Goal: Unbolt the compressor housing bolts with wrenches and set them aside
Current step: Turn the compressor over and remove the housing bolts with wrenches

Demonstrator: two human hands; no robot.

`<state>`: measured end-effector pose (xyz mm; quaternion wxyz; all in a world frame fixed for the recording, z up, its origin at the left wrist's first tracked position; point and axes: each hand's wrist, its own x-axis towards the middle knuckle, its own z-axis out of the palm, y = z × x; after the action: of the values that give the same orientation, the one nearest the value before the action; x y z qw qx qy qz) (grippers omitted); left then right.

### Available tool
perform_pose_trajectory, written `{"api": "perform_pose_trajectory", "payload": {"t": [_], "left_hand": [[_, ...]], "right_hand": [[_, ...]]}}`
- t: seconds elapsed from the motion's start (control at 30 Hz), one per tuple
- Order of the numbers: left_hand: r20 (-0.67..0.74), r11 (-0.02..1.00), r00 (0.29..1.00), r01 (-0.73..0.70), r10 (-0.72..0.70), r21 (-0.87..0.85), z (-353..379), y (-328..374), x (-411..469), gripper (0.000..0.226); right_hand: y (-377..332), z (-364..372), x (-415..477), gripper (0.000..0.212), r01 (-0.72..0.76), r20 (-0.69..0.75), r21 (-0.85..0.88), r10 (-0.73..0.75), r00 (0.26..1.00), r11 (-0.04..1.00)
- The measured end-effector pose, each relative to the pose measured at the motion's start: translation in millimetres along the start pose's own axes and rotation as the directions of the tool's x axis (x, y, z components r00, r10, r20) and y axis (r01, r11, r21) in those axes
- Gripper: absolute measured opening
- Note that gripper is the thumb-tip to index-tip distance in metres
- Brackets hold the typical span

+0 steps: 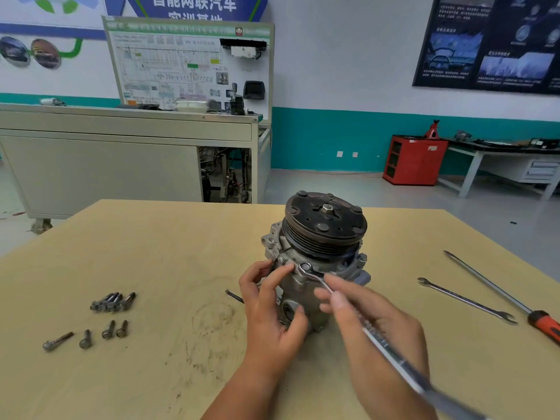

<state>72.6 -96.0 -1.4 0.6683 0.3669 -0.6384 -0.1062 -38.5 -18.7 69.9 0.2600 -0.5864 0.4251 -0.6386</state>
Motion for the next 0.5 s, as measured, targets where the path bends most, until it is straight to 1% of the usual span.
{"api": "perform_pose_trajectory", "payload": {"t": [0.03,0.07,0.1,0.13,0.17,0.2,0.27,0.3,0.33,0.37,0.4,0.43,0.47,0.5], "left_hand": [[0.000,1.000,1.000,-0.001,0.001,-0.004,0,0,0,0.052],[0.001,1.000,1.000,-0.002,0.002,-0.008,-1,1,0,0.053],[0.002,1.000,1.000,-0.004,0.004,-0.013,-1,1,1,0.053],[0.001,1.000,1.000,-0.009,0.009,-0.014,-2,2,2,0.053],[0.000,1.000,1.000,-0.011,0.011,-0.011,-2,2,2,0.052],[-0.001,1.000,1.000,-0.015,0.015,-0.009,-3,3,3,0.050],[-0.013,1.000,1.000,-0.021,0.021,-0.010,-4,5,4,0.047],[-0.026,1.000,0.999,-0.020,0.020,-0.010,-5,7,5,0.046],[-0.045,1.000,0.999,-0.019,0.018,-0.012,-6,10,5,0.045],[-0.066,1.000,0.998,-0.021,0.019,-0.021,-8,15,7,0.043],[-0.081,0.999,0.996,-0.037,0.034,-0.032,-9,20,7,0.041],[-0.086,0.997,0.994,-0.067,0.063,-0.050,-12,26,6,0.037],[-0.075,0.992,0.994,-0.092,0.086,-0.085,-13,33,4,0.034],[-0.050,0.989,0.997,-0.072,0.066,-0.133,-16,40,3,0.030]], "right_hand": [[2,-7,9,0.026,-0.077,0.026,0.095,0.075,0.997,0.992],[6,-15,22,0.028,-0.202,0.085,0.202,0.188,0.978,0.958],[9,-23,32,0.029,-0.339,0.193,0.310,0.290,0.937,0.888],[12,-30,41,0.026,-0.434,0.301,0.400,0.332,0.894,0.807],[14,-35,47,0.019,-0.482,0.367,0.461,0.334,0.868,0.745],[19,-38,52,0.013,-0.491,0.390,0.502,0.320,0.863,0.712],[20,-39,55,0.032,-0.476,0.379,0.567,0.300,0.875,0.673],[18,-38,49,0.036,-0.454,0.354,0.591,0.292,0.889,0.666],[16,-38,41,0.031,-0.406,0.308,0.576,0.272,0.912,0.709],[14,-38,31,0.018,-0.339,0.249,0.531,0.239,0.938,0.776],[12,-39,17,0.006,-0.259,0.209,0.446,0.181,0.961,0.857],[13,-40,4,0.017,-0.191,0.172,0.302,0.144,0.975,0.934],[12,-38,-11,0.027,-0.149,0.212,0.207,0.105,0.972,0.967],[8,-38,-22,0.033,-0.153,0.304,0.178,0.093,0.948,0.972]]}}
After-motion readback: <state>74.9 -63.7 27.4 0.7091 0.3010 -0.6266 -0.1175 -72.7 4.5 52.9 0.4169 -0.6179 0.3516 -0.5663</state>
